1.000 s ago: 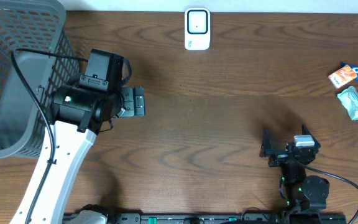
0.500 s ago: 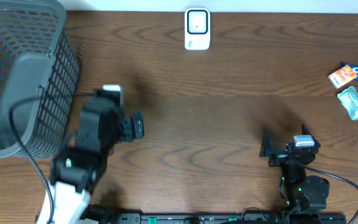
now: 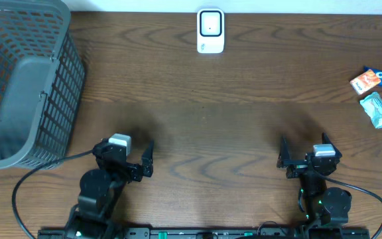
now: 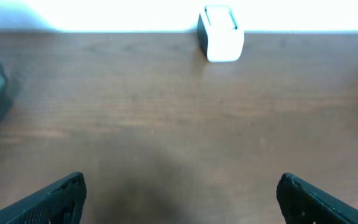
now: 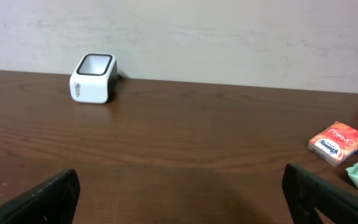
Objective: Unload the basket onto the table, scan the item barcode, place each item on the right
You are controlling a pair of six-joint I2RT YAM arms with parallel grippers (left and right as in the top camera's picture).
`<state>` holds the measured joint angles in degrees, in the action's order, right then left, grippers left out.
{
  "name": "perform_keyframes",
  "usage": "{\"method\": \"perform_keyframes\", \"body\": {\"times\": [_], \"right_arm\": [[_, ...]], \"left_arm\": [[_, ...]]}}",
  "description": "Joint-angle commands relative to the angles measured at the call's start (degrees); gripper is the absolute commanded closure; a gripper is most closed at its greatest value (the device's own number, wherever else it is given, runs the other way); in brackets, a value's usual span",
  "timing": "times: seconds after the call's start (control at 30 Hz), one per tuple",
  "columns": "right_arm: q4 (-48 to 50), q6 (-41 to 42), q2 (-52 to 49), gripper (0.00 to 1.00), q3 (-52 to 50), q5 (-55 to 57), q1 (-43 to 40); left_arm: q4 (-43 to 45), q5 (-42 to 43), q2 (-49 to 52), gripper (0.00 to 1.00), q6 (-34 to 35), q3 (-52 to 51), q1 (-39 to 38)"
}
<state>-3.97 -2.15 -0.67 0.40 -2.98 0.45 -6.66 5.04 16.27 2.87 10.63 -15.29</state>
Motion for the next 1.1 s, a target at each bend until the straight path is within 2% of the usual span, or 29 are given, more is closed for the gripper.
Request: {"method": "perform_keyframes", "body": {"times": [0.0,0.27,0.47,1.07], "right_arm": [[-0.2,0.0,0.4,0.01,-0.1,-0.1,0.3],[-0.2,0.0,0.4,0.01,-0.1,-0.2,0.3],[-0.2,0.0,0.4,0.01,-0.1,-0.1,0.3],[-0.2,0.0,0.4,0.01,-0.1,-0.1,0.3]], "left_arm": [[3.0,0.5,-4.4,0.02,-0.9,-3.5,1.9],[5.9,0.6,-10.2,0.02,-0.7,-8.4,6.2],[3.6,2.0,-16.2,0.02,-0.7,-10.4,10.0],[2.6,-0.9,-16.2,0.02,-3.3,-10.4,17.0]]}}
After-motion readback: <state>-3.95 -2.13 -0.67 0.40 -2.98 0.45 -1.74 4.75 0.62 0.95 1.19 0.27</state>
